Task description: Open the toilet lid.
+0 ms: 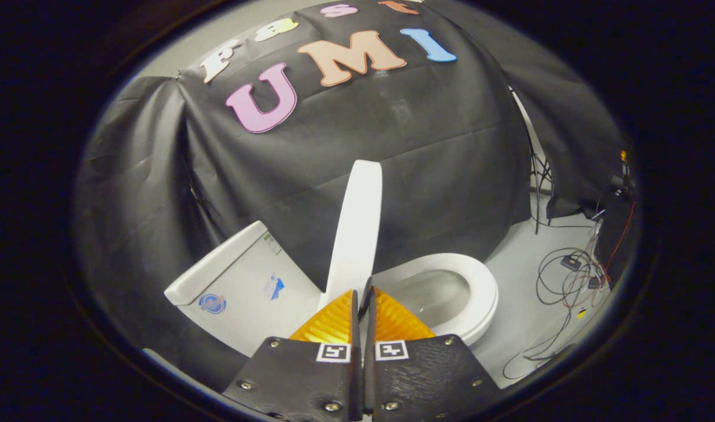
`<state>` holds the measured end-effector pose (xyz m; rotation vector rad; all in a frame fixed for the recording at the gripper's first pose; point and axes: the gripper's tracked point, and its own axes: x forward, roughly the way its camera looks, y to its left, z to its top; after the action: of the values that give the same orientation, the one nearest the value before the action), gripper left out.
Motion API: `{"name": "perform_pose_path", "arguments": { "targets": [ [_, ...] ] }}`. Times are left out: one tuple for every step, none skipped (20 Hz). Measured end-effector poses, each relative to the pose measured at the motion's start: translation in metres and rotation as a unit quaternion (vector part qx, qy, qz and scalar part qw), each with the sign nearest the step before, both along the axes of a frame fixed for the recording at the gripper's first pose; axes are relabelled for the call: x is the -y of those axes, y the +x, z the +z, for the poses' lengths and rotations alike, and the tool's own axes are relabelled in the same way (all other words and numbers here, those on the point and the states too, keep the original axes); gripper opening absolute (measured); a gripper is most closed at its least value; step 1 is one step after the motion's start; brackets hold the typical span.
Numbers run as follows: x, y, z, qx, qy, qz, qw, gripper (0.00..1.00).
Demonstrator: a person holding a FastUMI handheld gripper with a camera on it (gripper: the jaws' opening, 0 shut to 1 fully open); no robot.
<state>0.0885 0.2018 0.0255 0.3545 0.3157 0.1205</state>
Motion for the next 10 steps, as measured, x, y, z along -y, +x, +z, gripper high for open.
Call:
{"name": "perform_pose_path", "arguments": {
  "targets": [
    [-0.003,0.000,0.002,0.001,0.000,0.000,1.000,0.01],
    [-0.008,0.000,0.005,0.003,-0.001,0.003,1.000,0.01],
    [-0.011,0.000,0.008,0.006,-0.001,0.006,1.000,0.01],
    [-0.015,-0.001,0.010,0.008,-0.001,0.009,1.000,0.01],
    [-0.018,-0.001,0.012,0.011,0.000,0.012,1.000,0.01],
    [-0.022,-0.001,0.014,0.012,0.002,0.014,1.000,0.01],
    [-0.026,-0.002,0.015,0.013,0.003,0.018,1.000,0.02],
    [-0.029,-0.003,0.017,0.015,0.001,0.021,1.000,0.02],
    [-0.031,-0.002,0.018,0.016,-0.001,0.024,1.000,0.02],
    [-0.034,-0.002,0.020,0.017,-0.004,0.028,0.999,0.01]
  ]
}}
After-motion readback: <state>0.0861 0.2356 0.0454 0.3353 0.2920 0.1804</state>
